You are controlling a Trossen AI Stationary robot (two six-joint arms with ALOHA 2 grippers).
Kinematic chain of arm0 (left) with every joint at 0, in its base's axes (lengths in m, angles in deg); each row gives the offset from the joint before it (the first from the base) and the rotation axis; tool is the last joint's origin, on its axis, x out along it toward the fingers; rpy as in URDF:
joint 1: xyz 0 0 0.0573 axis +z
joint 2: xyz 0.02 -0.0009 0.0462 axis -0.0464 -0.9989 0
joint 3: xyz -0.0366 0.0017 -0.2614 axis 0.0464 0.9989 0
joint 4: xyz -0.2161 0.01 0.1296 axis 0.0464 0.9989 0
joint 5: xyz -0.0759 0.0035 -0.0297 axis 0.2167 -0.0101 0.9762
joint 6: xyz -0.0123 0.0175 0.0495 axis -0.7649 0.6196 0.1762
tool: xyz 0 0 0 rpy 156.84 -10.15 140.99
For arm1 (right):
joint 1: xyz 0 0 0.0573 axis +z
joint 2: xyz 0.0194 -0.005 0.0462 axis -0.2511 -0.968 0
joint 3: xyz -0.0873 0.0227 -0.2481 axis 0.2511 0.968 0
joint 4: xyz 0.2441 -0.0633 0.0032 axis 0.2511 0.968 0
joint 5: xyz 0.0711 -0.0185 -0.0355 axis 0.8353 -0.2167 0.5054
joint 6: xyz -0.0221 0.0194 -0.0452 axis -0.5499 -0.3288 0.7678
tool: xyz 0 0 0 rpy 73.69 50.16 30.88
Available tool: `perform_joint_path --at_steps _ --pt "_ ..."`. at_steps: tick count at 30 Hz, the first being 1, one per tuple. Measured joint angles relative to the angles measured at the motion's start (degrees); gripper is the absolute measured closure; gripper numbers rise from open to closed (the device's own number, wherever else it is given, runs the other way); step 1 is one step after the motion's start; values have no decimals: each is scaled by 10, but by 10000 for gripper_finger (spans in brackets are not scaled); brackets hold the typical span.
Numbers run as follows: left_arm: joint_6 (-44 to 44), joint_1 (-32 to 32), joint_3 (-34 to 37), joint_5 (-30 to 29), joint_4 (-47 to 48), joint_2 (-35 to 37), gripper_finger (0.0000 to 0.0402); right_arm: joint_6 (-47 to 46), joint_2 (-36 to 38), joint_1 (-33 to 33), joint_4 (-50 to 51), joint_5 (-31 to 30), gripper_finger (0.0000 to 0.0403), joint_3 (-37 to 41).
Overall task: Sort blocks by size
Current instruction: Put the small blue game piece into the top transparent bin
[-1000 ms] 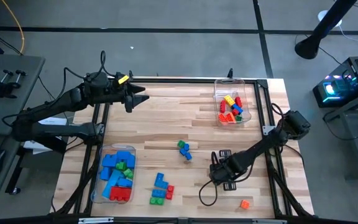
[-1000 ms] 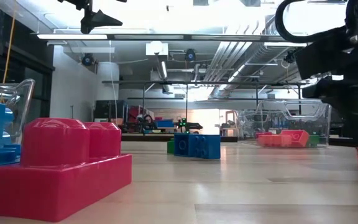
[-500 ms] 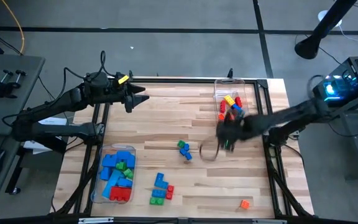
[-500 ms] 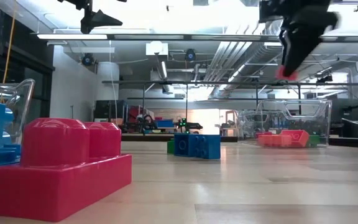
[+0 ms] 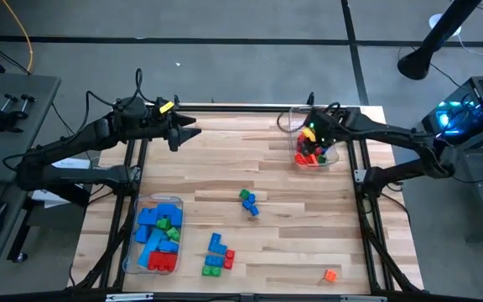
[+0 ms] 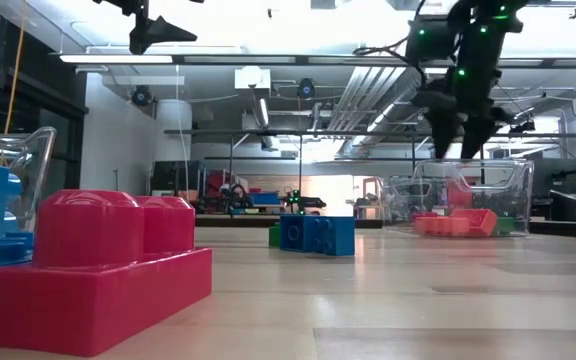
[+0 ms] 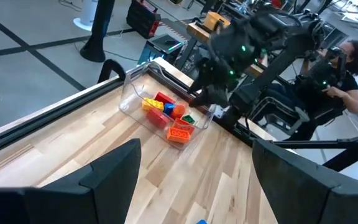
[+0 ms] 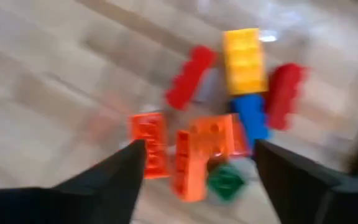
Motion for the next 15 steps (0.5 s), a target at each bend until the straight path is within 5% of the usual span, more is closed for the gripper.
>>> perform_joint_path --at_steps 3,8,15 --pt "0 0 0 0 0 0 108 -13 2 -9 -31 64 58 -10" --pt "0 0 0 0 0 0 108 -65 3 68 -166 142 38 -18" --pt "-1 0 0 0 4 0 108 -129 -109 277 -279 99 42 -35"
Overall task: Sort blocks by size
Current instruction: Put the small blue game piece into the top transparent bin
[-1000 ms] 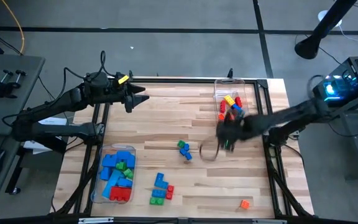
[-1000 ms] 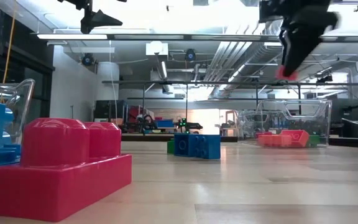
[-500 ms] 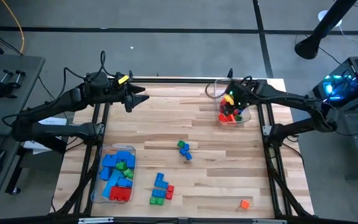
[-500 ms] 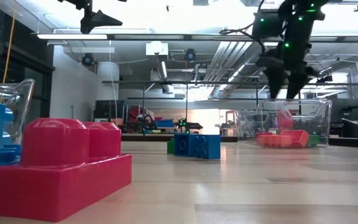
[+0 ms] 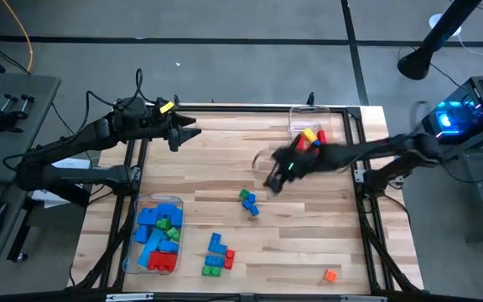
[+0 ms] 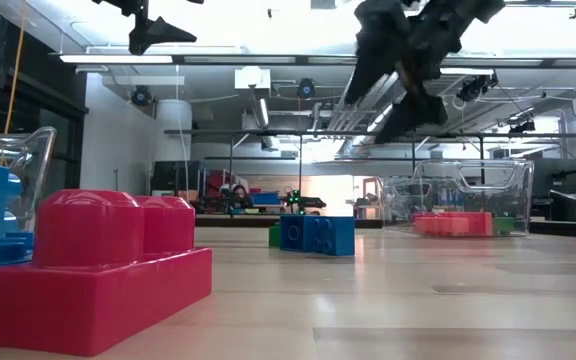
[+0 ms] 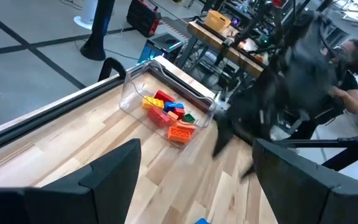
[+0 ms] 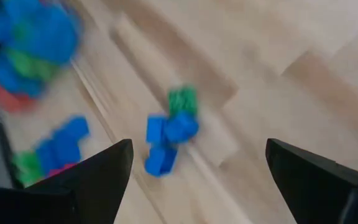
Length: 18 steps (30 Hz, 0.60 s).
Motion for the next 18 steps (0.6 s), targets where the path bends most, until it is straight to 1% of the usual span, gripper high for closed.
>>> perform_joint_path --at_steps 3,7,11,14,18 --pt "-4 0 0 0 1 0 108 -22 -84 56 5 -26 42 -35" --pt "-4 0 0 2 1 0 108 -16 -189 99 31 -47 42 -115" --pt "-4 0 0 15 1 0 108 -41 -278 108 120 -48 42 -205" --pt "-4 0 0 24 1 0 108 -53 -330 108 180 -47 42 -262" --pt "-4 0 0 26 2 0 108 -59 -378 108 214 -26 52 -308"
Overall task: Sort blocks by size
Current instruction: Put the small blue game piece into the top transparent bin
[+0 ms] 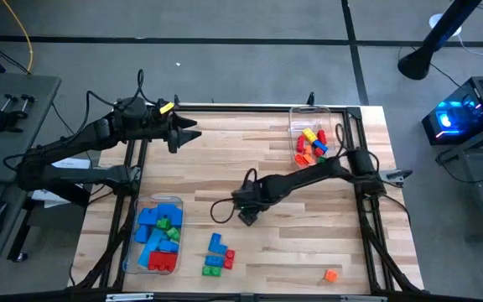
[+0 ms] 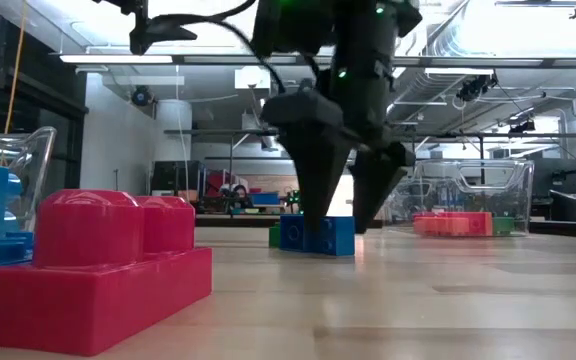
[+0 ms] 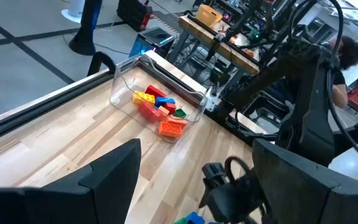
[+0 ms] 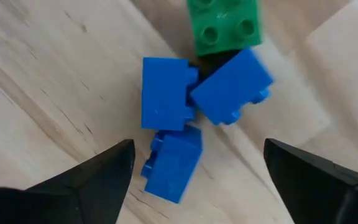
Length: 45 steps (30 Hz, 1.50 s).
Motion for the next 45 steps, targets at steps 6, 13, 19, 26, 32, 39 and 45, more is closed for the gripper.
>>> perform_joint_path --at_steps 6,13,19,26,32,39,45 --pt "0 0 0 0 19 0 108 -24 -24 1 12 30 122 -8" --pt "0 0 0 0 21 0 108 4 0 2 53 -6 308 -9" --pt "0 0 0 0 20 0 108 55 93 -27 179 -90 381 -12" --pt "-18 0 0 0 20 0 108 51 244 -120 327 -223 397 27" --pt "-31 -2 0 0 20 0 108 86 359 -224 245 -150 399 133" --pt "-35 -5 0 -1 20 0 108 52 416 -197 -84 32 372 255" --pt "-29 -5 0 -1 20 0 108 65 352 -71 -294 70 278 281"
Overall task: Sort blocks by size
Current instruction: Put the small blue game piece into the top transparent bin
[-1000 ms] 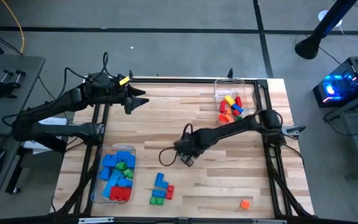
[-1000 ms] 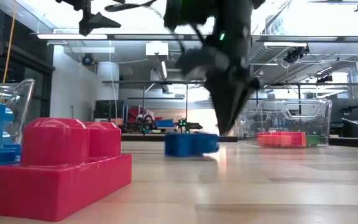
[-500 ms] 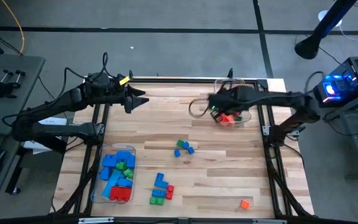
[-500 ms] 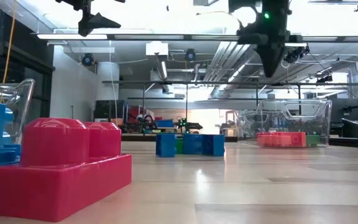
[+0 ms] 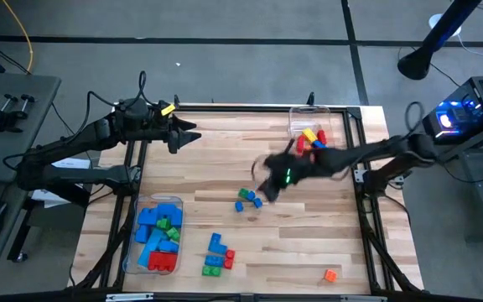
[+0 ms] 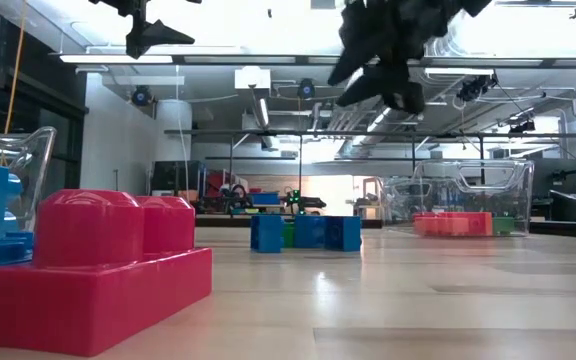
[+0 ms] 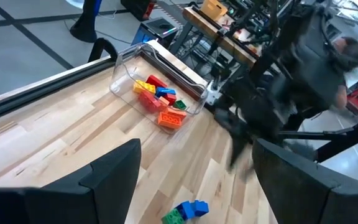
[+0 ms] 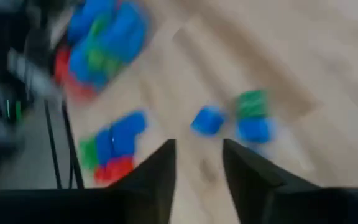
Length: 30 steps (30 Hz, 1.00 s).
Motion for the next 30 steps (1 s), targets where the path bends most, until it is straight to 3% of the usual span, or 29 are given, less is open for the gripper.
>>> perform_joint_path --at_steps 6,10,15,19,26,30 --pt "9 0 0 0 0 -1 108 70 -109 56 53 -3 173 -70" --pt "17 0 0 0 2 -1 108 58 -191 57 150 -30 136 -138" --pt "25 0 0 0 5 -1 108 1 -280 54 268 -82 131 -228" --pt "26 0 0 0 6 -1 108 -14 -327 56 292 -90 130 -276" --pt "30 0 0 0 14 -1 108 -74 -366 60 326 -67 136 -290" --pt "30 0 0 0 17 -1 108 -88 -372 59 345 -71 176 -290"
